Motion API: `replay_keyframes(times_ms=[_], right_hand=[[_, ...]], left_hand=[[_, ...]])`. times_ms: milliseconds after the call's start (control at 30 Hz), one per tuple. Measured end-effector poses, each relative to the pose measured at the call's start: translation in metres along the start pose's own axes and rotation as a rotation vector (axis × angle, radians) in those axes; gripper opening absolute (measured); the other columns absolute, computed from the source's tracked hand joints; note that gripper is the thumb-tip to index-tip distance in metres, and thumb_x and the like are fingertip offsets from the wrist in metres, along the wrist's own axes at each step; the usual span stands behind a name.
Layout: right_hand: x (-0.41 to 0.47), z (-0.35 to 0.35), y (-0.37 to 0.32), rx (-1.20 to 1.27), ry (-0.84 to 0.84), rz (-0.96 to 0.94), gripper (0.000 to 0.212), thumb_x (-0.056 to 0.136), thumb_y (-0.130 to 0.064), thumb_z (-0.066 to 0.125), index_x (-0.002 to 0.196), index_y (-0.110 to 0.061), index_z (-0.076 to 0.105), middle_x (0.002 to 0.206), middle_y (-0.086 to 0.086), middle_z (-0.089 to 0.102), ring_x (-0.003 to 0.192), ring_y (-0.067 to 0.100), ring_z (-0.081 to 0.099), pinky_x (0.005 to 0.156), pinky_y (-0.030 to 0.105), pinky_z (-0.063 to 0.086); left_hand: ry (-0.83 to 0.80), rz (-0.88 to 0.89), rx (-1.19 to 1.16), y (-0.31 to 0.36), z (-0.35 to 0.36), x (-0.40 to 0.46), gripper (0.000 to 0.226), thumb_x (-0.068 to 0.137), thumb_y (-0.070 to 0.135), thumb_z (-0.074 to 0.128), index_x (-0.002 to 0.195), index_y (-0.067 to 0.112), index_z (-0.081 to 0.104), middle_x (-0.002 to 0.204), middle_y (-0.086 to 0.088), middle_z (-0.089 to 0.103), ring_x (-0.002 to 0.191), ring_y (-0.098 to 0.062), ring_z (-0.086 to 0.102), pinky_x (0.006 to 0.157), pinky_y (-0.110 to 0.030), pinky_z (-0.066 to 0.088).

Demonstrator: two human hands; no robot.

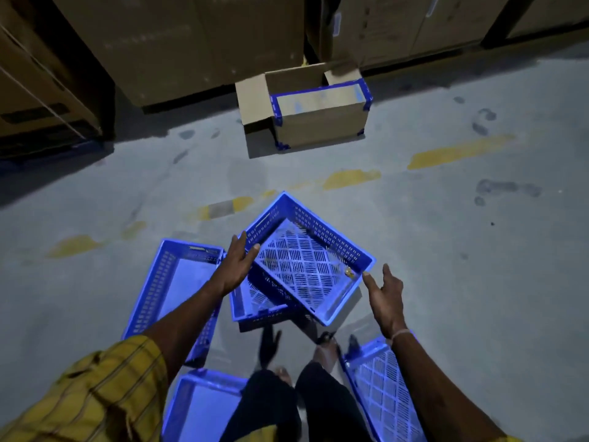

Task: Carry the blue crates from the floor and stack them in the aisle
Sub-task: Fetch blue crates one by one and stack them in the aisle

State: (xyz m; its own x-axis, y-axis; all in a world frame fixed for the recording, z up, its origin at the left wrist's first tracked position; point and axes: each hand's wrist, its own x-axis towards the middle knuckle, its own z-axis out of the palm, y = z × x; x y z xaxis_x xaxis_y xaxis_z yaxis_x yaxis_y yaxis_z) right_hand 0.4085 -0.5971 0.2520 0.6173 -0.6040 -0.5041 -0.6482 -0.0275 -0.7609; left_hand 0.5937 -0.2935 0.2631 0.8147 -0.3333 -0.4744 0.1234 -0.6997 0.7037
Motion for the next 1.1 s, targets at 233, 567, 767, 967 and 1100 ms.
replay_keyframes(times_ms=[233,567,767,967,1100], right_hand=[[0.088,0.04,0.045,0.016,0.044,0.127,0.081,0.095,-0.053,0.057,0.159,-0.02,0.021,0.157,0.003,0.019,0.14,0.025,0.035,0.104,0.029,0.029],[0.2,0.132,0.157,-0.056,0.167,0.232,0.075,0.093,-0.049,0.062,0.157,-0.029,0.027,0.146,0.012,0.027,0.123,0.038,0.05,0.107,0.042,0.041],[0.217,0.177,0.195,-0.202,0.205,0.195,0.083,0.095,-0.029,0.059,0.16,-0.023,0.008,0.137,0.032,0.034,0.094,0.053,0.058,0.073,0.042,0.042],[0.228,0.183,0.214,-0.341,0.225,0.164,0.085,0.089,-0.019,0.051,0.16,-0.025,0.005,0.144,0.035,0.028,0.09,0.053,0.052,0.07,0.042,0.034],[0.234,0.178,0.206,-0.37,0.269,0.234,0.084,0.092,-0.005,0.051,0.16,-0.03,0.007,0.155,0.027,0.018,0.106,0.052,0.047,0.081,0.044,0.036]], left_hand=[[-0.037,-0.012,0.211,-0.035,0.028,0.142,0.078,0.101,0.059,0.036,0.163,0.022,0.006,0.17,-0.01,-0.004,0.157,-0.028,-0.001,0.124,-0.045,0.007],[-0.067,0.034,0.569,-0.109,0.077,0.325,0.095,0.085,0.069,0.03,0.162,0.018,0.011,0.161,-0.032,0.017,0.142,-0.054,0.03,0.112,-0.061,0.032],[-0.057,0.028,0.701,-0.148,0.09,0.375,0.084,0.097,0.062,0.042,0.163,0.026,0.004,0.163,-0.029,0.006,0.143,-0.054,0.025,0.111,-0.065,0.029],[-0.001,0.001,0.662,-0.152,0.089,0.398,0.081,0.1,0.046,0.055,0.16,0.042,0.0,0.147,-0.028,0.034,0.12,-0.054,0.049,0.103,-0.061,0.038],[-0.029,-0.041,0.493,-0.16,0.08,0.406,0.084,0.088,0.057,0.049,0.156,0.052,-0.001,0.131,-0.036,0.046,0.111,-0.059,0.054,0.099,-0.062,0.046]])
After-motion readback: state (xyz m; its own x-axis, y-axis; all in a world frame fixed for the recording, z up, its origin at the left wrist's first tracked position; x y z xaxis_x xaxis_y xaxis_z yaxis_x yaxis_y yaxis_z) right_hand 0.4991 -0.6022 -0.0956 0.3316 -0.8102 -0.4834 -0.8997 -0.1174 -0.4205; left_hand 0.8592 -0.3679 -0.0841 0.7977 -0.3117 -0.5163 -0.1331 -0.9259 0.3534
